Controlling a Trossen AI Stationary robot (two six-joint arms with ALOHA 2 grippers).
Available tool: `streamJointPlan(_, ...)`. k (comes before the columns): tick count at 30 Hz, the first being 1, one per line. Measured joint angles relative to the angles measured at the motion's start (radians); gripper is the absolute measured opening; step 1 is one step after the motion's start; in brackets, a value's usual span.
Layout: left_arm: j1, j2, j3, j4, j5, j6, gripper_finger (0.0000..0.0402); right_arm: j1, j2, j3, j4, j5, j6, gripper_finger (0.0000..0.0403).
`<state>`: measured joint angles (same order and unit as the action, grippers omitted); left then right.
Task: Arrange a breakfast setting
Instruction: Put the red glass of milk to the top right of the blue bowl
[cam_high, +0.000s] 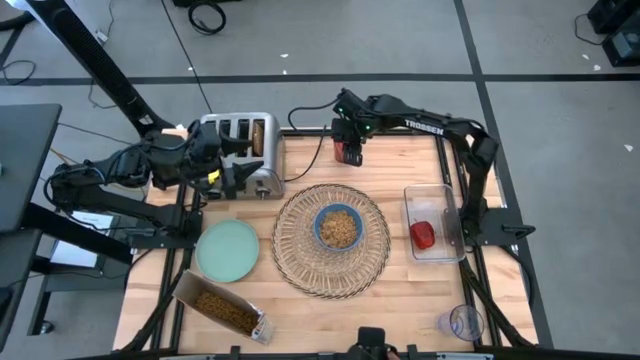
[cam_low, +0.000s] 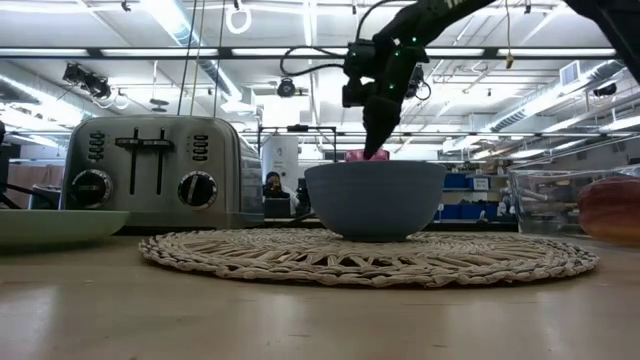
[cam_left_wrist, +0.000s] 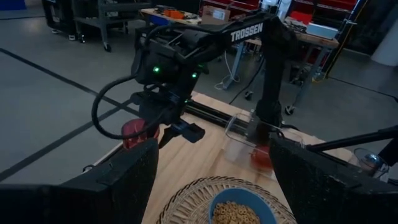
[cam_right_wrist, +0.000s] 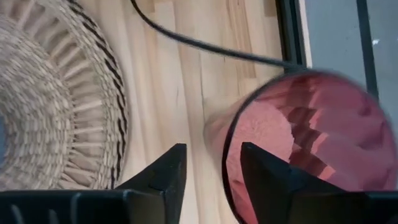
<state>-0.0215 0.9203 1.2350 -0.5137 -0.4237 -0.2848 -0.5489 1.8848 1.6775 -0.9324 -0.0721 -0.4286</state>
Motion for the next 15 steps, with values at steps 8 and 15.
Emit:
streamJointPlan(8,0.0,0.0,0.0,0.0,-0.001,-0.02,0.0313,-0.003,0.02,0.0,-0.005,-0.003,-0.02,0.008)
streamJointPlan(15,0.001,0.0,0.0,0.002,-0.001,-0.02,0.0313,-0.003,0.019,0.0,-0.005,0.0,-0.02,0.0013)
